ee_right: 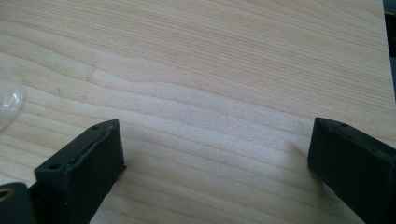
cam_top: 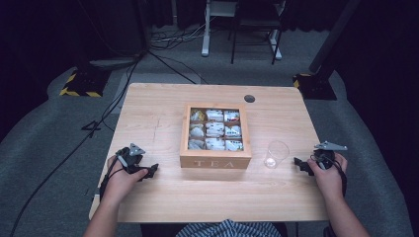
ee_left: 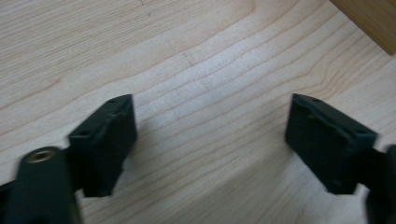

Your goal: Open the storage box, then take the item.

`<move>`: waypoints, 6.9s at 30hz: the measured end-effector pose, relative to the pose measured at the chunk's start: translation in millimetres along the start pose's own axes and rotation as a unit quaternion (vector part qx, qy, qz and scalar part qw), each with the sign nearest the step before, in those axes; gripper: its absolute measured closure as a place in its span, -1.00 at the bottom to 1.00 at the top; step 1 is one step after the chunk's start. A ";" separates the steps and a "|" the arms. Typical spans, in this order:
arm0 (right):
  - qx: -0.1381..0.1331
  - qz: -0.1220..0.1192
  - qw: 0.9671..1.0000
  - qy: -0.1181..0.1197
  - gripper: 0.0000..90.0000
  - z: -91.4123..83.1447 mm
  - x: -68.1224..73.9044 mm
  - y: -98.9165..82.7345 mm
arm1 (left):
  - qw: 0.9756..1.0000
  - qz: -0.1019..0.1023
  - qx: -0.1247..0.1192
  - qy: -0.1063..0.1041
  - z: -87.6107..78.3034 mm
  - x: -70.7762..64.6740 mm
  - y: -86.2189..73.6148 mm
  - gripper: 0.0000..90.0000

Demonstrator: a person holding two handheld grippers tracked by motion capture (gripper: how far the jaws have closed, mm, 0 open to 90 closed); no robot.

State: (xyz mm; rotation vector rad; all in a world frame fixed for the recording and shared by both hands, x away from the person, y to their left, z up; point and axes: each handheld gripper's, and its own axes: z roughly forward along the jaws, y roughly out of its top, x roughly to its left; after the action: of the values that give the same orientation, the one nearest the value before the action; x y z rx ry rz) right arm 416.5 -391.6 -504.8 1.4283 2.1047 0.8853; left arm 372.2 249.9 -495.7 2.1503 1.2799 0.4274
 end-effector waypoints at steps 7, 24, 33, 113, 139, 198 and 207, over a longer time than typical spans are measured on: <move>0.001 -0.001 1.000 0.001 -0.92 0.3 -0.2 0.3 | 0.999 -0.030 -0.021 -0.020 -21.9 0.7 10.8 -0.34; 0.001 -0.003 1.000 0.004 -0.92 0.6 -0.5 0.7 | 0.993 0.005 -0.116 -0.036 -56.2 -28.4 43.0 -0.37; 0.000 -0.004 1.000 0.007 -0.91 0.4 -0.9 0.5 | 0.987 0.029 -0.131 -0.083 -51.1 -60.5 58.4 -0.32; -0.001 -0.015 1.000 0.020 -0.91 0.6 -1.0 0.6 | 0.983 0.058 -0.161 -0.067 -22.4 -87.7 69.9 0.18; 0.000 -0.014 1.000 0.019 -0.91 0.5 -0.9 0.5 | 0.971 0.110 -0.214 -0.011 -36.6 -89.5 106.0 -0.10; -0.057 -0.001 0.996 0.066 -0.29 -79.8 7.8 32.5 | 0.959 0.109 -0.261 -0.005 -43.6 -66.5 145.9 0.28; -0.088 -0.022 0.993 0.079 -0.29 -113.6 31.6 57.5 | 0.962 0.112 -0.250 -0.004 -44.6 -67.3 148.1 0.27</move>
State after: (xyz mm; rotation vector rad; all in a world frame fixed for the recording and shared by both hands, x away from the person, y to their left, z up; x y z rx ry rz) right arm 365.8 -376.6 -384.7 1.2549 2.1019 1.1682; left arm 416.4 152.2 -365.5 1.8559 0.8111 0.7468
